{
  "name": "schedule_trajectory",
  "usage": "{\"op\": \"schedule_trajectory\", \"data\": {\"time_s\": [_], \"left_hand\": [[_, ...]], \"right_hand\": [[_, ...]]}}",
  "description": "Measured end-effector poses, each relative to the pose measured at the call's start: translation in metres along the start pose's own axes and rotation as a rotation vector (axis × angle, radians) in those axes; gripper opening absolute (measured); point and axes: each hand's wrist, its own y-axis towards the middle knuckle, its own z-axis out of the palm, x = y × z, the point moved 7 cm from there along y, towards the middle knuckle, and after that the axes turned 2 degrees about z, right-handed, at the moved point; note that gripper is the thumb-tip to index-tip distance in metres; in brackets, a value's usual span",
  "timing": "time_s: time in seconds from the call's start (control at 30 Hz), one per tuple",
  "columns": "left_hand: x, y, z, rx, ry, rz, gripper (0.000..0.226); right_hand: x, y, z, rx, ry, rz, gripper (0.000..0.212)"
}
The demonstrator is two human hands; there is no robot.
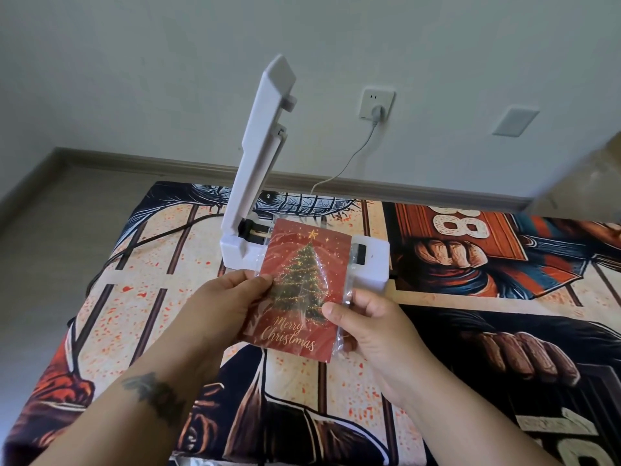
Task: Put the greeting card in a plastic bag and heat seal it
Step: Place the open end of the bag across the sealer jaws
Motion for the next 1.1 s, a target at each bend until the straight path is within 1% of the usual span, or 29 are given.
{"op": "schedule_trajectory", "data": {"time_s": [0.13, 0.27, 0.4, 0.47, 0.53, 0.67, 0.87, 1.1], "left_hand": [[-0.002, 0.004, -0.002, -0.054, -0.033, 0.028, 0.023], [-0.003, 0.009, -0.005, -0.095, -0.004, 0.037, 0.028], [0.0, 0.012, -0.012, -0.128, 0.038, 0.017, 0.024], [0.001, 0.012, -0.014, -0.131, 0.064, 0.002, 0.025], [0.002, 0.013, -0.015, -0.119, 0.098, -0.005, 0.032], [0.001, 0.015, -0.015, -0.095, 0.129, 0.008, 0.037], [0.001, 0.015, -0.014, -0.07, 0.152, 0.019, 0.035], [0.003, 0.016, -0.015, -0.061, 0.168, 0.049, 0.026]], "right_hand": [[0.002, 0.003, 0.002, -0.023, -0.005, -0.023, 0.008], [-0.001, 0.006, 0.004, -0.035, 0.007, -0.005, 0.006], [-0.005, 0.006, 0.007, -0.039, 0.016, 0.024, 0.013], [-0.006, 0.005, 0.008, -0.035, 0.043, 0.036, 0.014], [-0.006, 0.005, 0.009, -0.033, 0.053, 0.046, 0.012], [-0.01, 0.005, 0.009, -0.04, 0.025, 0.067, 0.008], [-0.013, 0.002, 0.012, -0.026, 0.01, 0.08, 0.011], [-0.016, 0.001, 0.012, -0.025, -0.01, 0.097, 0.006]]}}
